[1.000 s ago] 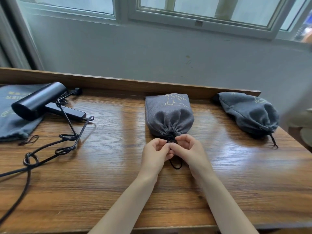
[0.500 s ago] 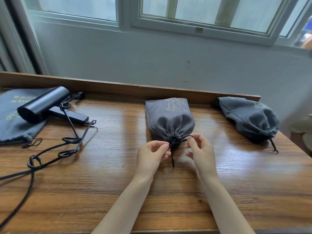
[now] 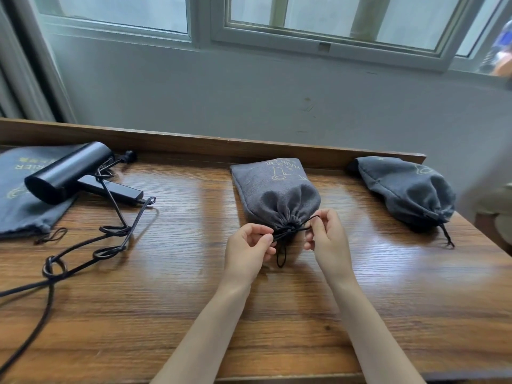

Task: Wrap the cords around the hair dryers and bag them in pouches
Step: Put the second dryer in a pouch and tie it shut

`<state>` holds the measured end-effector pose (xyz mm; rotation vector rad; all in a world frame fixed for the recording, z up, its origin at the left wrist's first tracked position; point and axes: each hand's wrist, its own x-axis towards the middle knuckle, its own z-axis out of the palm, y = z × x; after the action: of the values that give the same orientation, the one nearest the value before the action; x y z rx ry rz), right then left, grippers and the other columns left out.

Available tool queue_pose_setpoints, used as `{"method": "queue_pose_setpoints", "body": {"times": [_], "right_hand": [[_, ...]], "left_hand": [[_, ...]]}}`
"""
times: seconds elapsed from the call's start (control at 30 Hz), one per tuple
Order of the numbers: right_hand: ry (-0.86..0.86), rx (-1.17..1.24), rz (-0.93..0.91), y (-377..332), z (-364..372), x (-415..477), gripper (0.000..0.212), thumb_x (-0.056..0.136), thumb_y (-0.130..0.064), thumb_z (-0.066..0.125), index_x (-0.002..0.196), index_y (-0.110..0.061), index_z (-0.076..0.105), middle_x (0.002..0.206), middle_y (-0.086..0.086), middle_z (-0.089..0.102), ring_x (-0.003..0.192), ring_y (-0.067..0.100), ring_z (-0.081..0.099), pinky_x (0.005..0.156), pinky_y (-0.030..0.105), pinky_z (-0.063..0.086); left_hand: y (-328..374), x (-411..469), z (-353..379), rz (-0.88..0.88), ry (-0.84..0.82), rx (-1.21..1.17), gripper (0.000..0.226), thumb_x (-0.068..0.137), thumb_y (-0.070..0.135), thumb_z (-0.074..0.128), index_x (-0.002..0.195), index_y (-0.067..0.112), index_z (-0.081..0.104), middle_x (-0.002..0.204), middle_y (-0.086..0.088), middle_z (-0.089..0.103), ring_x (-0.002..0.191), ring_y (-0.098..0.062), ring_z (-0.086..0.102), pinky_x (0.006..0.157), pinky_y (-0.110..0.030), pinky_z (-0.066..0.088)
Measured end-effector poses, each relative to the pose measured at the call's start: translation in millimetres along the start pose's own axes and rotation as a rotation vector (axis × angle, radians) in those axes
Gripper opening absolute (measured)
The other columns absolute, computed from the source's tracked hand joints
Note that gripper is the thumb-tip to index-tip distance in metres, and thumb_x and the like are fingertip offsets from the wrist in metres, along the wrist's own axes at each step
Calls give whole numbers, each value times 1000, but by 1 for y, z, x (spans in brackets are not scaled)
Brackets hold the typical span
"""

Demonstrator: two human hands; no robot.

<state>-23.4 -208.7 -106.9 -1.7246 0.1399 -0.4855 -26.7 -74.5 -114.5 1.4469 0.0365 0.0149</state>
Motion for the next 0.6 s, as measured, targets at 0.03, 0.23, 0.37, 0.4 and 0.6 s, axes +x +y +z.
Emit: {"method": "queue_pose_setpoints", "body": {"times": [0.03,0.23,0.37,0.4,0.6], "right_hand": [[5,59,38,1,0,1,21,98,-5,38,83,-17,46,67,0,48,46,0,46,44,16,41],[23,379,207,2,5,2,24,98,-1,35,78,-12,43,65,1,41,39,0,38,38,11,29],[-25,357,204,3,1,3,24,97,1,37,77,-10,45,63,2,44,36,0,35,36,11,28],[-40,315,193,4,0,3,24,97,1,39,76,-10,46,62,2,45,36,0,35,36,11,29],[-121,6,62,5,-16,2,22,93,-2,50,75,-14,54,61,-6,56,50,-1,51,56,16,47]], "left_hand": [[0,0,-1,-3,-1,-1,21,87,-3,55,76,14,62,67,-3,62,46,2,55,50,-14,48],[2,5,-3,-77,43,-115,26,88,-8,51,79,14,60,64,-3,55,41,2,50,48,-12,43],[5,6,-6,-156,65,-218,22,90,-7,50,83,12,58,63,-3,49,40,3,53,46,-12,41],[5,6,-7,-173,75,-234,21,90,-7,50,83,12,57,63,-3,49,41,2,54,47,-12,41],[0,7,-9,-16,23,31,14,90,0,53,102,7,57,64,0,53,49,3,54,54,-14,46]]}}
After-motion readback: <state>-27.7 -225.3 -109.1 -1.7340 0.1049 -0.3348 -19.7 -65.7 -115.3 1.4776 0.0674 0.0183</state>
